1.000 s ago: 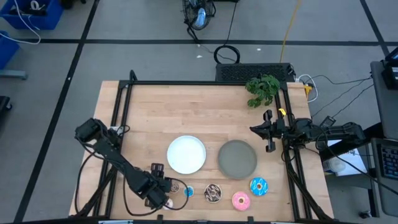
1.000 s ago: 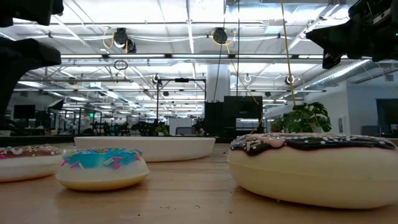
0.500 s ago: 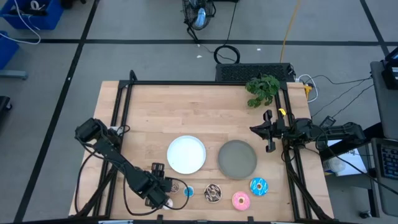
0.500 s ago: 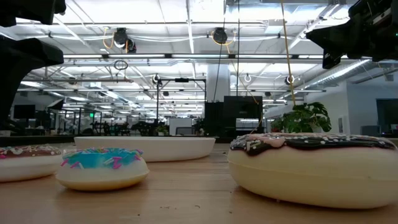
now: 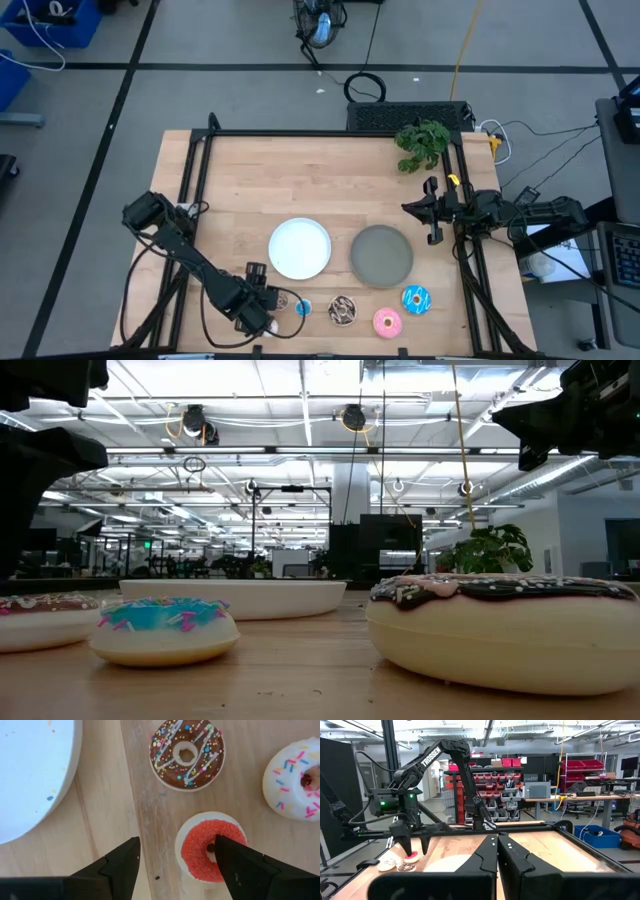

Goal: Pick & Place donuts
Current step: Put the small orange donut on the white plate

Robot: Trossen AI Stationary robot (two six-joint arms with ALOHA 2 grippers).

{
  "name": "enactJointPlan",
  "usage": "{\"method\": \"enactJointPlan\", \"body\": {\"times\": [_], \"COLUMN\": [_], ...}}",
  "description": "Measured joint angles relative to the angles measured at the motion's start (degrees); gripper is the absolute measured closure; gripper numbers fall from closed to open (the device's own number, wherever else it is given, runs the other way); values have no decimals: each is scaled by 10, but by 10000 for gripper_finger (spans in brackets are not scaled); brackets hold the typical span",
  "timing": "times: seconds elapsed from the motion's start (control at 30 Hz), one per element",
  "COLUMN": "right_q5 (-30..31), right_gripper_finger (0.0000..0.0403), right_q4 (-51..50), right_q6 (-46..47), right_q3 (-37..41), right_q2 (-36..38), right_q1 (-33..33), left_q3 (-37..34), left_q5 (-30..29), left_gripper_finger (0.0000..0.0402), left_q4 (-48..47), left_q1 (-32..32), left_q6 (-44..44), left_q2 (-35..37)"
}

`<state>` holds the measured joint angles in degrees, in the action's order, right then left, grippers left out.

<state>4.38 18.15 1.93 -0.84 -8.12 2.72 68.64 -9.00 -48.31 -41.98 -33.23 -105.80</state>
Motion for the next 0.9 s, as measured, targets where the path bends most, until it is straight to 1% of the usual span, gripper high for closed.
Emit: {"method": "enactJointPlan", "body": {"times": [0.2, 0.5, 0.67, 0.77, 0.9], "right_q5": [0, 0, 0, 0, 0], "right_gripper_finger": [403, 403, 403, 403, 403], "right_q4": [0, 0, 0, -2, -4], "right_q6": [0, 0, 0, 0, 0], "right_q3": [0, 0, 0, 0, 0], "right_q2": [0, 0, 0, 0, 0], "right_q1": [0, 0, 0, 0, 0], "left_q3": [0, 0, 0, 0, -9], "left_q5": [31, 34, 49, 50, 55], "left_gripper_finger": [149, 149, 150, 161, 192], "left_q4": [-28, -29, -39, -37, -19], "left_q1": [6, 9, 9, 9, 10], "left_q6": [-16, -16, -28, -34, -38], "left_q2": [0, 0, 0, 0, 0]}}
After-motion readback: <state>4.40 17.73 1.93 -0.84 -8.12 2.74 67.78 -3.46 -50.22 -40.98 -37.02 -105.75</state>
